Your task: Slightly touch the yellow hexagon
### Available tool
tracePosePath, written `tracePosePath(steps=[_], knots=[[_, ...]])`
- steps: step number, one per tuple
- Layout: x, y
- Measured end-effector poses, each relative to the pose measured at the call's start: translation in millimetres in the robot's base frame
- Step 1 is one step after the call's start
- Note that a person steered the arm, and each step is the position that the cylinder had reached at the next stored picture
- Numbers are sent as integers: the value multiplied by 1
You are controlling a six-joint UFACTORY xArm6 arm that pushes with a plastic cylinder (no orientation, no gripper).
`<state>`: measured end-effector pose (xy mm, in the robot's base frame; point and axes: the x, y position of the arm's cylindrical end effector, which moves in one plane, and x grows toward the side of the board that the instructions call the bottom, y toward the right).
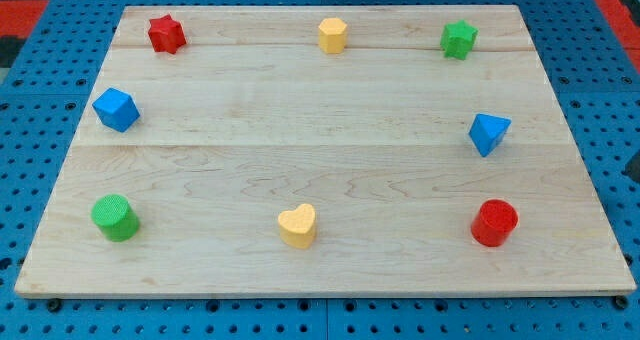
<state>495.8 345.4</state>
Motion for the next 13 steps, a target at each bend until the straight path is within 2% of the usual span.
tracePosePath(steps=[1,2,4,5,8,9,11,13], knots=[[0,0],[-19,-18],[-56,-89],[-112,-92],[-159,-314],[-164,-364],[-176,-385],[-242,-446]])
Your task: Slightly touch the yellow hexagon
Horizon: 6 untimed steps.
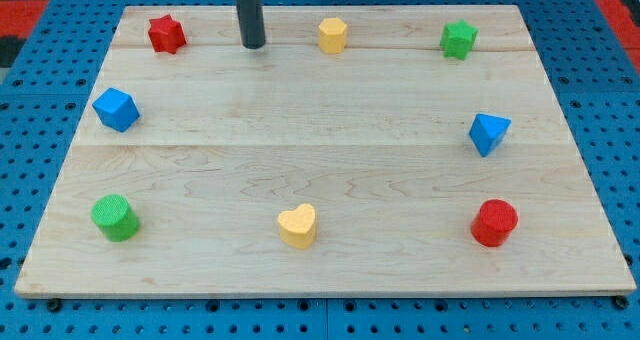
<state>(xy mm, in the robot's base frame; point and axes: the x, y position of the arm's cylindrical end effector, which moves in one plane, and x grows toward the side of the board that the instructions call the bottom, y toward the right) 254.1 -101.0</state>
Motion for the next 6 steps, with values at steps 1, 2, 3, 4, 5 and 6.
tracePosePath(steps=[1,2,3,4,5,6], knots=[[-15,-3],[-24,-3],[-31,-3],[-36,-3],[-43,-3],[-50,-3]])
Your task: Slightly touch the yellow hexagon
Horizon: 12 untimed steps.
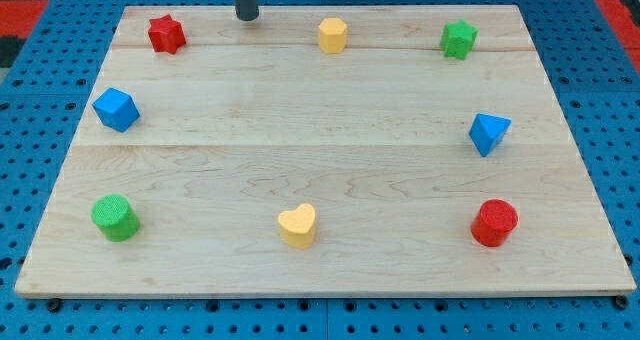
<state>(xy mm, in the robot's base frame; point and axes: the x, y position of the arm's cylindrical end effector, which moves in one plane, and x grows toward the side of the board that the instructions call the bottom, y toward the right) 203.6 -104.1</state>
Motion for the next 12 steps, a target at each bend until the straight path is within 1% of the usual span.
tracePosePath(steps=[1,2,3,10,11,12], knots=[[-12,0],[-12,1],[-5,20],[-4,56],[2,81],[42,74]])
